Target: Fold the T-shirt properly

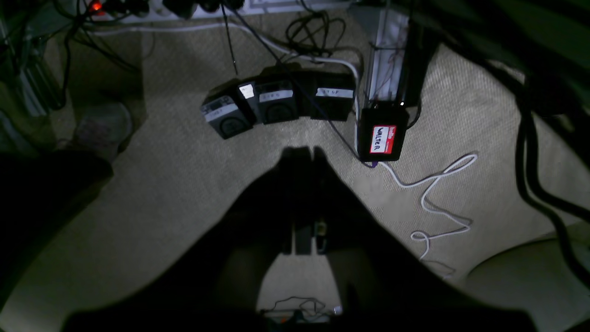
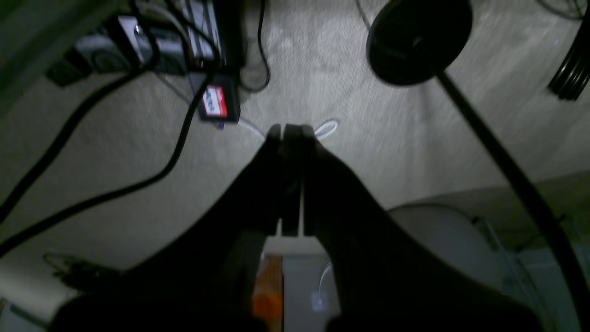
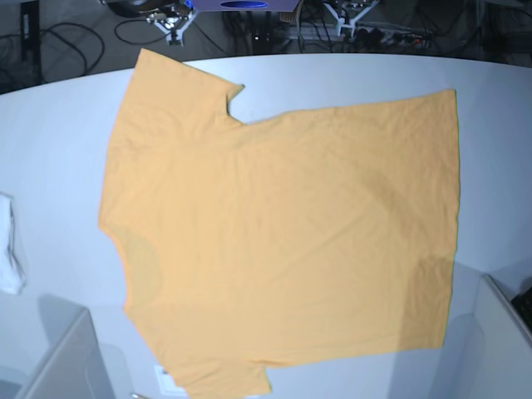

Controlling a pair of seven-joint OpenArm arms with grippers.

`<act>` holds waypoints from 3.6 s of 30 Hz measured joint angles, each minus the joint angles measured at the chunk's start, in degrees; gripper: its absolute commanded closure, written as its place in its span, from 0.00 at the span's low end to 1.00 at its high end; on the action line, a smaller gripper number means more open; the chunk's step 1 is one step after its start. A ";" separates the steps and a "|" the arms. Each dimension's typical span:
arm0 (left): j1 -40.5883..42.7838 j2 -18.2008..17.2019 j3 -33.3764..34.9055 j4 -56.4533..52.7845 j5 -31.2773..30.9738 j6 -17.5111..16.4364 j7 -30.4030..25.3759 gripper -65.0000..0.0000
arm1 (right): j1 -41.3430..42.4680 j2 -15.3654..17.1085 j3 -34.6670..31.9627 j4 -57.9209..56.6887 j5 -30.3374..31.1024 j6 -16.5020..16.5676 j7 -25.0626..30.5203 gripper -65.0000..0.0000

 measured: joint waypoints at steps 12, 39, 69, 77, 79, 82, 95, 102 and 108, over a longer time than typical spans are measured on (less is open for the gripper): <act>21.11 -2.38 -0.33 27.23 -0.04 0.76 -1.66 1.00 | -18.91 1.73 0.44 22.97 0.13 0.15 -0.98 1.00; 61.40 -12.90 -0.33 99.71 -14.40 0.09 -1.03 1.00 | -43.65 -3.78 25.66 105.72 0.09 0.07 -30.62 1.00; 52.70 -13.97 -23.89 104.48 -47.54 -16.74 9.53 0.21 | -12.74 -5.01 47.04 100.69 34.77 22.95 -62.62 0.43; 44.33 -5.14 -47.06 101.33 -51.43 -26.51 28.39 0.21 | -12.11 -3.28 46.64 92.43 35.17 22.97 -62.29 0.43; 41.57 -4.07 -52.65 101.07 -51.23 -30.64 35.08 0.21 | -12.26 -3.32 46.64 92.06 35.47 22.95 -61.96 0.43; 36.81 -3.23 -59.56 99.14 -51.41 -33.16 43.36 0.21 | -13.07 -3.34 44.68 92.06 35.87 22.95 -60.83 0.43; 30.36 -0.39 -61.64 97.79 -38.14 -39.54 47.08 0.21 | -14.32 -4.96 38.73 92.06 37.38 23.61 -59.93 0.65; 26.73 -0.61 -61.64 93.81 -37.88 -39.56 47.08 0.21 | -13.79 -4.70 38.75 88.30 39.23 23.67 -59.56 1.00; 24.44 -0.57 -61.55 87.69 -37.48 -39.56 47.32 0.21 | -13.38 -4.72 38.86 87.65 39.52 23.76 -59.60 1.00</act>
